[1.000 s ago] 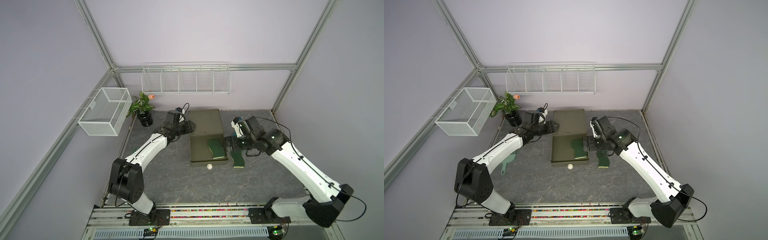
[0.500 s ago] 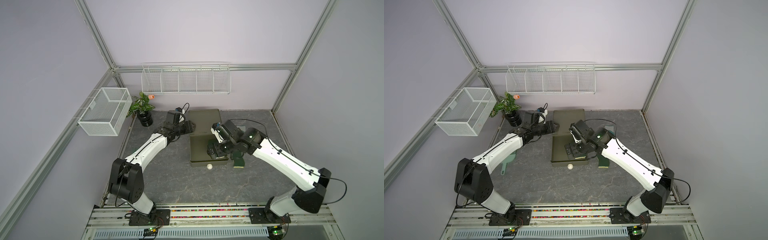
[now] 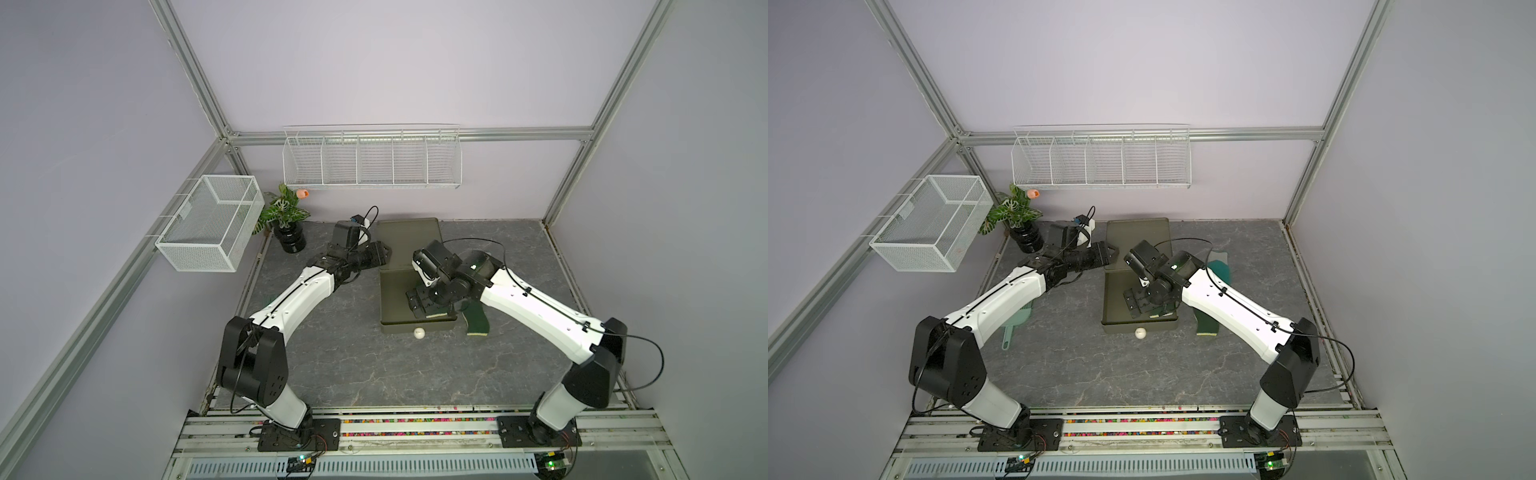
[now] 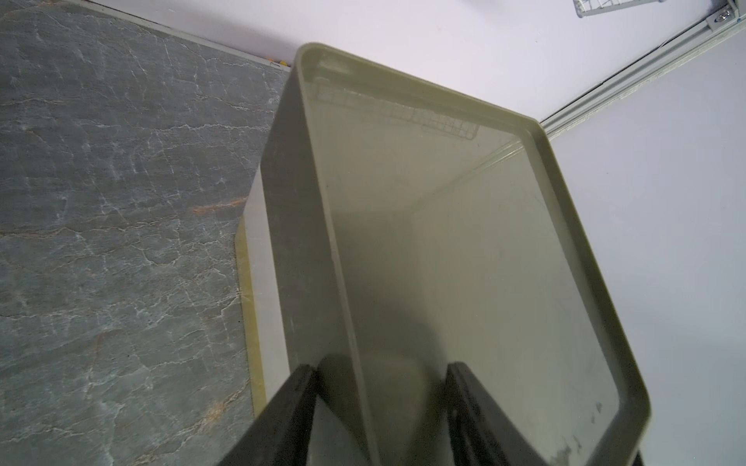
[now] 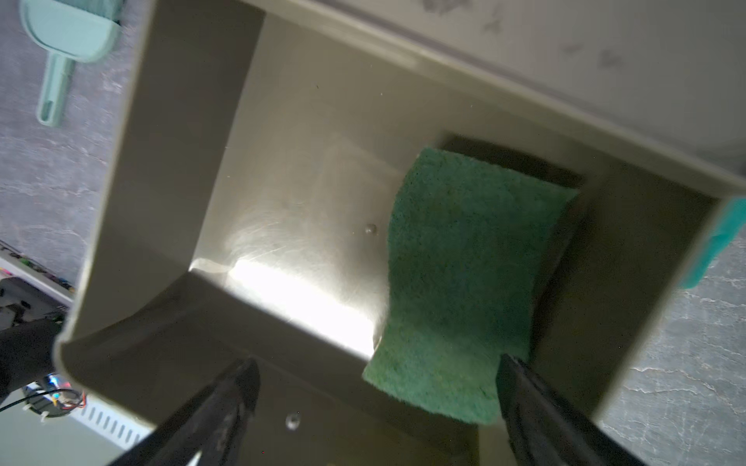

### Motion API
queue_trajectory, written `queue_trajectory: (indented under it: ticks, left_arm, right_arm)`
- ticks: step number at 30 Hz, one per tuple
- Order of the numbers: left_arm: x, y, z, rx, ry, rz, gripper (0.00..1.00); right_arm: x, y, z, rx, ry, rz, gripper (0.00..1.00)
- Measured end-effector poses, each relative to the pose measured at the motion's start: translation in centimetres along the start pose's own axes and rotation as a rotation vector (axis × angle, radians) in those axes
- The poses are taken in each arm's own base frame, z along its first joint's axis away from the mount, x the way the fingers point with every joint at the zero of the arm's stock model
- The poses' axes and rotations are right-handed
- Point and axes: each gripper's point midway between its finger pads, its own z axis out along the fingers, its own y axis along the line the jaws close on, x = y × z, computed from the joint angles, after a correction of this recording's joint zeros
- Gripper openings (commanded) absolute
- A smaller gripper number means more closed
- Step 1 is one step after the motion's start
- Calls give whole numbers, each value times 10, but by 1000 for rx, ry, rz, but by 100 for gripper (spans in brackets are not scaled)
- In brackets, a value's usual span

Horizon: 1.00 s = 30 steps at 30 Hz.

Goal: Take the sponge out of the drawer
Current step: Move the sponge to the drawer.

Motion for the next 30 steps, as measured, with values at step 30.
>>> queue_trajectory:
  ticks: [30]
  left_arm:
    - [-1, 0, 1, 4, -3, -1, 55]
  right_arm:
    - [-17, 32, 6, 16, -23, -37, 90]
